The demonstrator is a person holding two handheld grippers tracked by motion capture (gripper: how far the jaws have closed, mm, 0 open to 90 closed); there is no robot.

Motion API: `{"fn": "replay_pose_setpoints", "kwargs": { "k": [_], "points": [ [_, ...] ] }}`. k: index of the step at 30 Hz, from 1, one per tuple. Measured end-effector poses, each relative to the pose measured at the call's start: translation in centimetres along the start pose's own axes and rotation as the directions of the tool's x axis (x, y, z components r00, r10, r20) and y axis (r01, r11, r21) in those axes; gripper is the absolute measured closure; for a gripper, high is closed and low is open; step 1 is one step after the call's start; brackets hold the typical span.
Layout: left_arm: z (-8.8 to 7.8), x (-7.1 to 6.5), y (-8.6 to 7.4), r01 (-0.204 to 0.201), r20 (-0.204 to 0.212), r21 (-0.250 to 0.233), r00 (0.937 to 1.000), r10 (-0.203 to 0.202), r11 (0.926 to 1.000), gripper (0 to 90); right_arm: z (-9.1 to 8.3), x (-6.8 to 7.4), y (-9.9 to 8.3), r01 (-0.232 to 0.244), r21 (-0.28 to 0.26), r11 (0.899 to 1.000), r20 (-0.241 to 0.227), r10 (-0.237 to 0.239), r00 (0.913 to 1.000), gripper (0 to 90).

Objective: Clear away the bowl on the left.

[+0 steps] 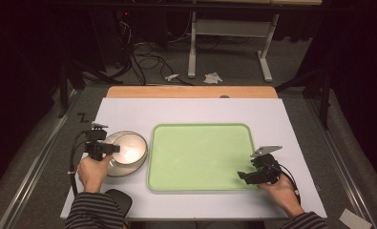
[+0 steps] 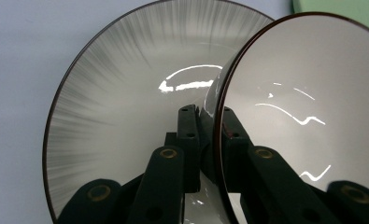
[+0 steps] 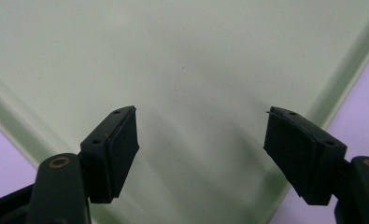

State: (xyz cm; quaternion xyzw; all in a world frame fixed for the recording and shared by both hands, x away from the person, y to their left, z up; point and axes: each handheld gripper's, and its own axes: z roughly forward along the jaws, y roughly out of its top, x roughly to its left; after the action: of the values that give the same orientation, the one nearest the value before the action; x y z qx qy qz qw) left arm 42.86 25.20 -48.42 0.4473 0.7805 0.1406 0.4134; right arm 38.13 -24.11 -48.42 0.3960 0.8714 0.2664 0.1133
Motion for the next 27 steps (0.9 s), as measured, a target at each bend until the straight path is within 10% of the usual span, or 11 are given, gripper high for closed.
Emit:
{"fn": "replay_pose_setpoints", "kwargs": {
  "k": [27],
  "points": [
    [-1.1,-1.0,0.0,-0.051,0.034,-0.038,0.9981,0.052,0.9980,81.4,0.0,0.0,0.0,0.001,-0.001,1.000,0.001,-0.001,1.0000,27.6]
  ]
}}
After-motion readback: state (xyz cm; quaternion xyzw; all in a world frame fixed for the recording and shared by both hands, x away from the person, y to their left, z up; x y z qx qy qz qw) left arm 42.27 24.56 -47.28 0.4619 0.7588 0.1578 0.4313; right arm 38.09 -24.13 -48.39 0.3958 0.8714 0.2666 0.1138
